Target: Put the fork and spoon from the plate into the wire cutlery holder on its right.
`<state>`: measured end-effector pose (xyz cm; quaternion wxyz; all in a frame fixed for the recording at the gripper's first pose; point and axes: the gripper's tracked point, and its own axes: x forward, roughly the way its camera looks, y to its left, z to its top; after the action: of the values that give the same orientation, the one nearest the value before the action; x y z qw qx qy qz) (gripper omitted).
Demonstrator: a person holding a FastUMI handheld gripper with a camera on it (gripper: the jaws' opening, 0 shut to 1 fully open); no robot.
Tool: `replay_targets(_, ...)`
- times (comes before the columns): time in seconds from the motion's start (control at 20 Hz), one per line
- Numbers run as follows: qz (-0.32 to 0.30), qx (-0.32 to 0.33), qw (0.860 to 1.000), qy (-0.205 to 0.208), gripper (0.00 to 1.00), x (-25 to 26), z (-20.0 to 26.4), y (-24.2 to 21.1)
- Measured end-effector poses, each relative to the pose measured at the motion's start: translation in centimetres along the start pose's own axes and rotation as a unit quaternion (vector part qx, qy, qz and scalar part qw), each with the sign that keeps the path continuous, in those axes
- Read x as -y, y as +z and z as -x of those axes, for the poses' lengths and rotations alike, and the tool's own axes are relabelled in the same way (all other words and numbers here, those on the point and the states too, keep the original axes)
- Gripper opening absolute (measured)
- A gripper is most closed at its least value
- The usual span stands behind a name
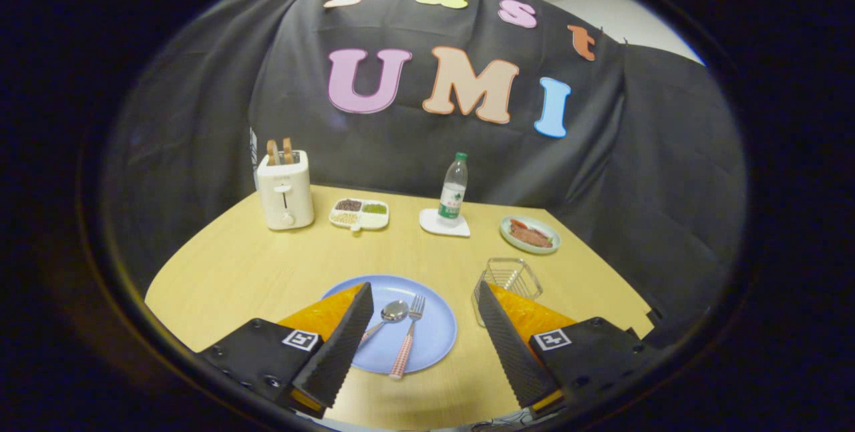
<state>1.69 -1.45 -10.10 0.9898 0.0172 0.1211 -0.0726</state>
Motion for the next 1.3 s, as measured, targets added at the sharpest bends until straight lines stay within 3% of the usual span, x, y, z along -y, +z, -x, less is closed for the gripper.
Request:
replay_targets(0.3,-0.034,-0.062,0.997,-0.024,1.0,-0.3,-2.7,-5.2)
replay_targets(0.7,-0.024,-0.143,0.989,-0.041,0.79,-1.7,-6.2,-11.2)
replay_targets(1.2,-0.037,-0.18,0.982,-0.045,0.5,-1.6,-7.5,-13.4)
replay_targets(1.3,-0.04,-0.184,0.981,-0.037,0.49,-2.0,-7.9,-13.4)
